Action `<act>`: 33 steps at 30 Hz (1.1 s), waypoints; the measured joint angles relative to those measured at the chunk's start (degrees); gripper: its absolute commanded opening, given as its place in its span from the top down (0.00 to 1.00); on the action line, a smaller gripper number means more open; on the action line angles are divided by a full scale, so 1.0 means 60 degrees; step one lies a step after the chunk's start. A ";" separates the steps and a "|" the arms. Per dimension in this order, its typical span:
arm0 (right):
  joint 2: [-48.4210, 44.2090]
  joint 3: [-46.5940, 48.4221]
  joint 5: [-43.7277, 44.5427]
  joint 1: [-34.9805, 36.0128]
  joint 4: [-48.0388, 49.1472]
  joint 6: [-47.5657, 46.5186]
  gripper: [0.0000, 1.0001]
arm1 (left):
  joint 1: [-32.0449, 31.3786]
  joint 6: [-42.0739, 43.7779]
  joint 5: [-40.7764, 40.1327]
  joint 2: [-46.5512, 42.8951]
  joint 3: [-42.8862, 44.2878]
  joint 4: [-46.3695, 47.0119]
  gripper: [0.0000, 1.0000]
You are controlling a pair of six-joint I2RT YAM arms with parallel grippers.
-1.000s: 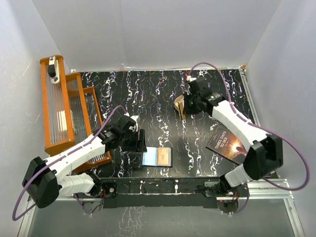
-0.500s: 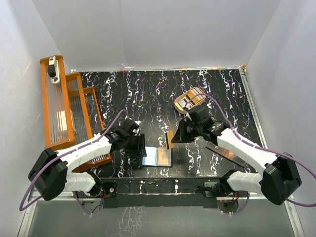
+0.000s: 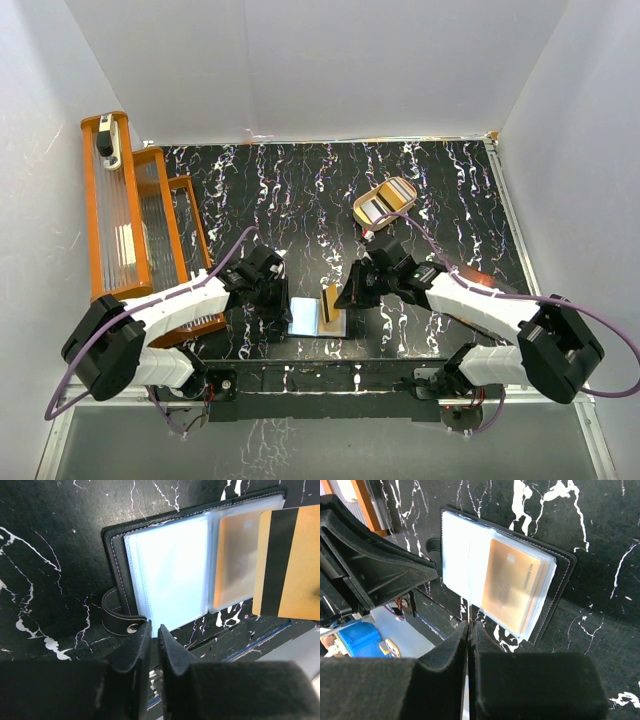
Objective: Put the credit cards into the card holder
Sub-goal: Insert the credit card into the card holder.
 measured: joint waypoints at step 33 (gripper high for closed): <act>0.1730 -0.0699 -0.0273 0.0135 0.1413 0.0113 0.97 | 0.0000 -0.0313 0.0379 0.0477 -0.0452 0.0506 1.00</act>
